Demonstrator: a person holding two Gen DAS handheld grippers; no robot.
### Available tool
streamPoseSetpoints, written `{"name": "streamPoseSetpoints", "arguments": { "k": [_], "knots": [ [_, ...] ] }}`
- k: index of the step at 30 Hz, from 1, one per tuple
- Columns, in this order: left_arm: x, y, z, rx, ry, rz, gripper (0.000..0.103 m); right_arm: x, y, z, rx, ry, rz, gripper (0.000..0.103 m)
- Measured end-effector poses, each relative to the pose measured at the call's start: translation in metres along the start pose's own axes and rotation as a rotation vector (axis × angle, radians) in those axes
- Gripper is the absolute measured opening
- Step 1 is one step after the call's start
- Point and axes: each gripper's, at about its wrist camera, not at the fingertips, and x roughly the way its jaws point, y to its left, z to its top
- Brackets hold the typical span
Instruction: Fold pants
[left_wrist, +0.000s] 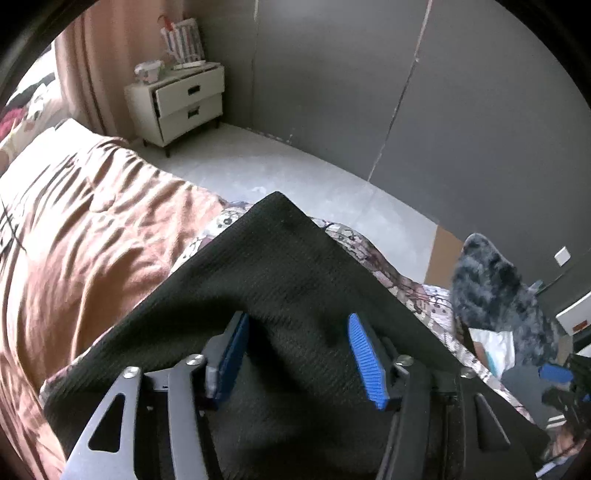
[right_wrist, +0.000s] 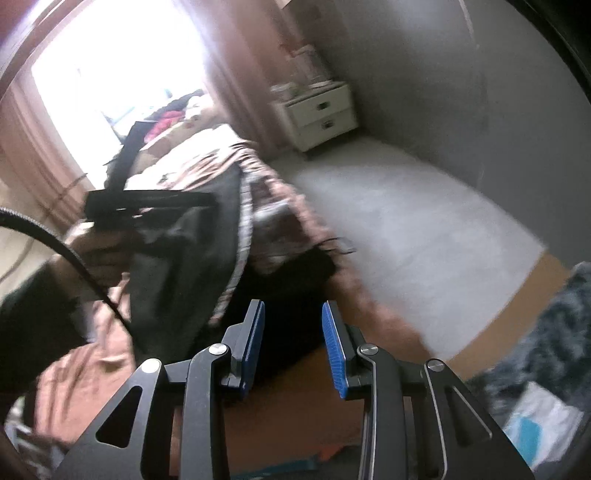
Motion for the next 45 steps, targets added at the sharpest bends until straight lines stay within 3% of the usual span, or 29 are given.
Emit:
{"name": "streamPoseSetpoints", "arguments": {
  "k": [1,3,4,7,12,14,15,16,22,27,31,35,37,39,45],
  "knots": [
    [0.002,-0.001,0.000,0.006,0.005,-0.004,0.036,0.003,0.002,0.000,0.002,0.015,0.030,0.030],
    [0.003,-0.003,0.001,0.019,-0.005,-0.007,0.027,0.010,0.005,0.001,-0.006,0.048,0.091,0.030],
    [0.002,-0.004,0.002,0.029,-0.011,-0.009,0.015,0.015,0.006,0.004,-0.011,0.060,0.116,0.030],
    [0.002,-0.004,0.006,0.026,-0.016,-0.010,0.007,0.022,0.005,0.011,0.004,0.085,0.194,0.030],
    [0.005,-0.003,0.005,0.018,-0.015,-0.015,0.006,0.021,-0.002,0.026,0.058,0.067,0.275,0.030],
    [0.005,-0.001,0.004,0.005,-0.019,-0.025,0.006,0.019,-0.001,0.027,0.073,0.072,0.313,0.045],
    [0.005,0.000,0.003,-0.001,-0.020,-0.029,0.006,0.018,0.000,0.029,0.078,0.070,0.326,0.058],
    [0.005,0.001,0.003,-0.007,-0.022,-0.033,0.006,0.019,0.001,0.030,0.081,0.065,0.328,0.061],
    [0.005,0.000,0.002,0.000,-0.023,-0.031,0.006,0.028,0.002,0.031,0.130,0.118,0.405,0.061],
    [0.003,0.000,0.002,-0.003,-0.025,-0.038,0.006,0.022,-0.011,0.036,0.198,0.034,0.392,0.061],
    [-0.006,0.003,0.005,-0.021,-0.033,-0.050,0.006,0.030,-0.007,0.032,0.200,0.076,0.486,0.061],
    [-0.032,0.006,0.006,-0.044,-0.076,-0.066,0.015,0.036,-0.010,0.031,0.191,0.079,0.459,0.061],
    [-0.046,0.007,0.003,-0.055,-0.102,-0.084,0.022,0.036,-0.015,0.029,0.198,0.075,0.428,0.061],
    [-0.060,0.005,-0.004,-0.048,-0.115,-0.157,0.023,0.035,-0.026,0.029,0.221,0.060,0.400,0.061],
    [-0.067,-0.030,-0.038,0.093,-0.030,-0.355,0.023,0.026,-0.042,0.032,0.259,0.018,0.334,0.061]
  ]
}}
